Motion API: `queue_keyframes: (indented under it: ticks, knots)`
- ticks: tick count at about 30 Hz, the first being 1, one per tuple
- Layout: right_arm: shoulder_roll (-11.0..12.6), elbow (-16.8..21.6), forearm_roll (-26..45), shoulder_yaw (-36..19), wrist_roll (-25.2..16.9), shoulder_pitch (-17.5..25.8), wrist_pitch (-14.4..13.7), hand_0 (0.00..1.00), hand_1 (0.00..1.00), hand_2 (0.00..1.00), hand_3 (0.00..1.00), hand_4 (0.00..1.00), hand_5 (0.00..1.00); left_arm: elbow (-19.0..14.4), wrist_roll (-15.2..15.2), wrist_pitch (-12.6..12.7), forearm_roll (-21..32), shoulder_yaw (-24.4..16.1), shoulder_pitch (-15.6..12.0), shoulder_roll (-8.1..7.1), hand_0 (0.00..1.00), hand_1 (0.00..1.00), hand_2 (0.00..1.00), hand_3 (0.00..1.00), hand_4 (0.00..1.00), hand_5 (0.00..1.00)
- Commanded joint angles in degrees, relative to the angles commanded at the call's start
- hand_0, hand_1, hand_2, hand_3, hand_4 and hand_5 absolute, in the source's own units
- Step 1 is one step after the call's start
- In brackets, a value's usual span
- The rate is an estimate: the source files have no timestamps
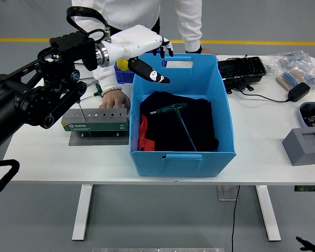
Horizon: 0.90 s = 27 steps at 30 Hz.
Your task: Lift tool from toolbox,place it in box,lift tool from toolbox,place it in box
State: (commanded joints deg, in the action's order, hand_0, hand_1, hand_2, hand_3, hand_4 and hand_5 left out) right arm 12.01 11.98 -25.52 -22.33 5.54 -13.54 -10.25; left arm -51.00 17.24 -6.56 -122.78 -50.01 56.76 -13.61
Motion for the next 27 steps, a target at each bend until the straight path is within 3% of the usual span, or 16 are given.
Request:
queue_keyframes:
  ticks: [3,6,7,8,13,14,19,20,27]
  knots:
    - [-0.11,-0.05,-0.01,0.1,-0.12,0.11,-0.05,0.633,0.596,0.664,0.541,0.783,0.657,-0.95,-0.26,0.18,-1.66,-4.74,-3.4,-2.93,0.377,0.436,0.512,0.665,0.949,0.719]
    - [-0.19,-0.12,0.58,0.29,-0.3,0.18,-0.17,0.633,0.596,0.664,0.541,0.783,0.657,-1.05,0.75,1.49,-2.47,-4.42,-5.47,-6.17,0.377,0.436,0.512,0.665,0.949,0.719]
    - [-0.22,-0.14,0.67,0.3,-0.33,0.21,-0.2,0.633,0.596,0.664,0.541,0.783,0.657,-0.47,2.26,2.28,-2.25,-2.56,-5.77,-7.76,0.377,0.436,0.512,0.665,0.949,0.719]
    - [-0.22,-0.15,0.69,0.31,-0.34,0.19,-0.21,0.629,0.598,0.664,0.541,0.783,0.657,-0.03,3.52,2.78,-2.1,-0.84,-5.82,-9.03,0.482,0.574,0.629,0.662,0.947,0.71]
    - [-0.25,-0.17,0.56,0.29,-0.35,0.07,-0.25,0.629,0.598,0.664,0.541,0.783,0.657,1.37,8.09,4.85,-0.85,8.8,-5.0,-13.56,0.482,0.574,0.629,0.662,0.947,0.71]
    - [-0.24,-0.17,0.53,0.27,-0.34,0.06,-0.24,0.629,0.601,0.664,0.541,0.782,0.657,1.5,8.53,5.08,-0.59,10.12,-4.8,-14.02,0.524,0.605,0.642,0.614,0.946,0.706]
    - [-0.24,-0.15,0.72,0.3,-0.38,-0.03,-0.33,0.629,0.601,0.664,0.541,0.782,0.657,2.93,9.34,6.08,-0.51,19.03,-2.5,-15.94,0.524,0.605,0.642,0.614,0.946,0.706]
    - [-0.24,-0.14,0.75,0.32,-0.38,-0.05,-0.34,0.629,0.601,0.664,0.541,0.783,0.656,3.28,9.44,6.37,-0.61,20.54,-2.01,-16.12,0.527,0.605,0.631,0.568,0.948,0.703]
    - [-0.21,-0.09,0.97,0.39,-0.33,-0.1,-0.35,0.63,0.601,0.664,0.541,0.783,0.657,5.84,9.73,7.53,-0.43,27.43,0.68,-15.98,0.53,0.597,0.622,0.547,0.948,0.703]
